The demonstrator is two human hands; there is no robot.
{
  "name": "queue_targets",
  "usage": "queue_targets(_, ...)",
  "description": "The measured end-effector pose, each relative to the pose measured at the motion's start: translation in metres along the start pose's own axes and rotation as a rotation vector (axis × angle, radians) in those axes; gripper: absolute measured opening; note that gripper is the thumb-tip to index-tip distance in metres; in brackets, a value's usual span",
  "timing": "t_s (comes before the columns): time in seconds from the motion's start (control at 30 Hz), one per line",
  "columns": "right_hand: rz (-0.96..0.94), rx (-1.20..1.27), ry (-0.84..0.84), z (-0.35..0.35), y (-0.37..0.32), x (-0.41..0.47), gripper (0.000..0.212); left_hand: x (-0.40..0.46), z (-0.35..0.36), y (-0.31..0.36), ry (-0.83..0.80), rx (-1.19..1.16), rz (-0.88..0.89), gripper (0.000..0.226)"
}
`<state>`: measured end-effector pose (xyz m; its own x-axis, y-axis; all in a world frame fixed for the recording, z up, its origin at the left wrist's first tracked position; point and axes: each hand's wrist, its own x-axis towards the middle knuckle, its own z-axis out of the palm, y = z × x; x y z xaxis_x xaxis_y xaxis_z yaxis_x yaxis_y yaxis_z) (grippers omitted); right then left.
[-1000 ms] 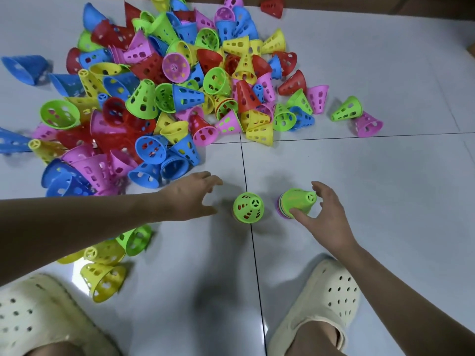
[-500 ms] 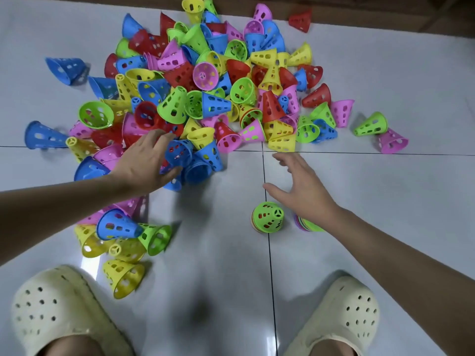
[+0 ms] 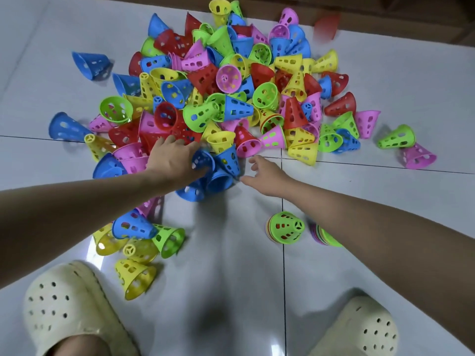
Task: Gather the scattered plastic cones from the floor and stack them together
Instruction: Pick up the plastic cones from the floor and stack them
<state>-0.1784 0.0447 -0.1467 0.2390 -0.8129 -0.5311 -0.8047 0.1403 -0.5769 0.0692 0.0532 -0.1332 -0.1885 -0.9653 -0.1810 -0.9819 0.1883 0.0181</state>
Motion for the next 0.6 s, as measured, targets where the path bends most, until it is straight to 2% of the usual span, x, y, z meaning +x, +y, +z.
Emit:
queue_targets(0.1,0.048,0.118,-0.014,0.01,-0.01,0.009,0.057,-0.01,0.011,-0.008,-0.081,-0.101,-0.006,0.045)
queue_targets(0.23,0.099,0.256,-0.03,0.021,-0.018,0.013,0.035,-0.03,0.025,-0.013,-0.255,-0.23,0.1,0.063)
queue_targets(0.3,0.127,0.265,-0.038,0.025,-0.02,0.012,0.04,-0.037,0.023,-0.007,-0.342,-0.281,0.129,0.063)
queue_targets(0.37,0.147,0.227,-0.052,0.027,-0.022,0.008,0.05,-0.043,0.02,-0.001,-0.436,-0.388,0.104,0.06)
queue_targets(0.43,0.151,0.216,-0.059,0.029,-0.023,0.005,0.051,-0.046,0.017,0.006,-0.483,-0.55,0.04,0.054)
queue_targets(0.5,0.154,0.203,-0.06,0.03,-0.023,0.003,0.046,-0.047,0.015,0.011,-0.49,-0.676,-0.02,0.05)
queue_targets(0.6,0.157,0.184,-0.072,0.033,-0.019,0.005,0.032,-0.042,0.015,0.016,-0.474,-0.785,-0.107,0.056)
